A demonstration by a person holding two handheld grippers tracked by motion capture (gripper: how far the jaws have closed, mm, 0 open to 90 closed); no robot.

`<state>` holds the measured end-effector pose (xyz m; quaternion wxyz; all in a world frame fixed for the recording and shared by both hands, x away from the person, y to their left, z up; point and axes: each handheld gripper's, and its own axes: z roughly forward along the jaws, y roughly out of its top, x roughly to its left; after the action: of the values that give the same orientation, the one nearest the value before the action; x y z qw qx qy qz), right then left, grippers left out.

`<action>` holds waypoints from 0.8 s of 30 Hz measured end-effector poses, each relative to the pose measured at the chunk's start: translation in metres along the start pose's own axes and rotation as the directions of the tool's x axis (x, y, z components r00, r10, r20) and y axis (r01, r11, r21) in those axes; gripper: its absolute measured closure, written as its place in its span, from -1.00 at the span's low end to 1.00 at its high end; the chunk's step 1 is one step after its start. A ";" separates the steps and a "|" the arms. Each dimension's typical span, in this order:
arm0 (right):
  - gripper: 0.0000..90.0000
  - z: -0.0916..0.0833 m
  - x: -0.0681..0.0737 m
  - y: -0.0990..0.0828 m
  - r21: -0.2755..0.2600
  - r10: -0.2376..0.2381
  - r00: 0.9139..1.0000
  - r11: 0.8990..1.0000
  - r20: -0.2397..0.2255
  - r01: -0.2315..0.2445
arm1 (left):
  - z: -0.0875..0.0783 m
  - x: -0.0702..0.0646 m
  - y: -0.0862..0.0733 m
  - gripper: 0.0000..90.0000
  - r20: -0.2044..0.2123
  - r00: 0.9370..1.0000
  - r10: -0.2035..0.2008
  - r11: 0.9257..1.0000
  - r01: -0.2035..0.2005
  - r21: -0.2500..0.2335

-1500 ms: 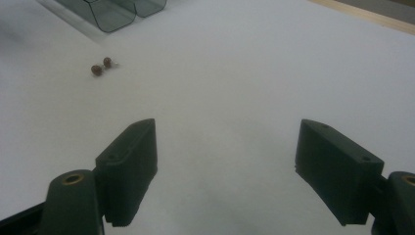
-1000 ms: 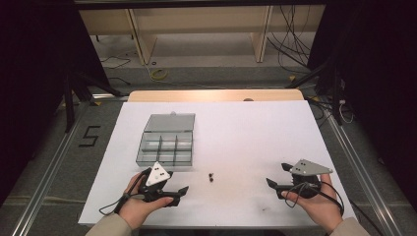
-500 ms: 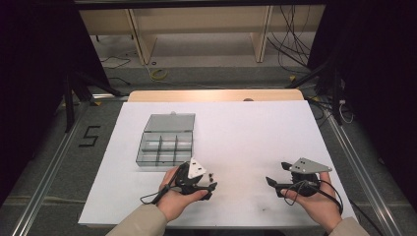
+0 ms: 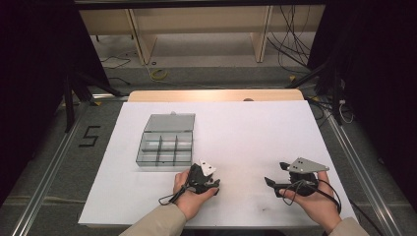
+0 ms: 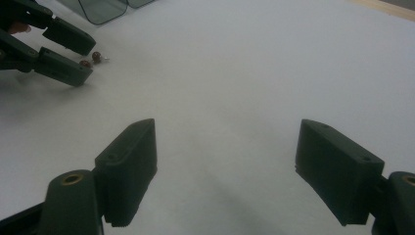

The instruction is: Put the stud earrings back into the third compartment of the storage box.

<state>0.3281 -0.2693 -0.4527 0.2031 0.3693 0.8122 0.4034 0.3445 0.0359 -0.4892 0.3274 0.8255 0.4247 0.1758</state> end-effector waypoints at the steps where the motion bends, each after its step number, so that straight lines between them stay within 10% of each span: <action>1: -0.46 0.000 0.000 0.000 0.000 0.000 1.000 1.000 0.000 0.000 | 0.000 0.000 0.000 0.07 -0.001 1.000 -0.005 1.000 0.005 0.000; 11: -0.45 0.001 0.000 -0.001 0.008 0.002 1.000 1.000 -0.005 -0.002 | -0.001 0.006 -0.001 0.38 0.010 0.997 -0.073 0.997 0.073 0.002; 24: -0.44 0.000 0.001 -0.001 0.009 0.006 1.000 1.000 -0.005 -0.006 | -0.003 0.011 0.000 0.61 0.020 0.998 -0.063 0.998 0.063 0.024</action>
<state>0.3275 -0.2691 -0.4534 0.1983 0.3716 0.8134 0.4011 0.3495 0.0461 -0.4871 0.3275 0.8174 0.4490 0.1517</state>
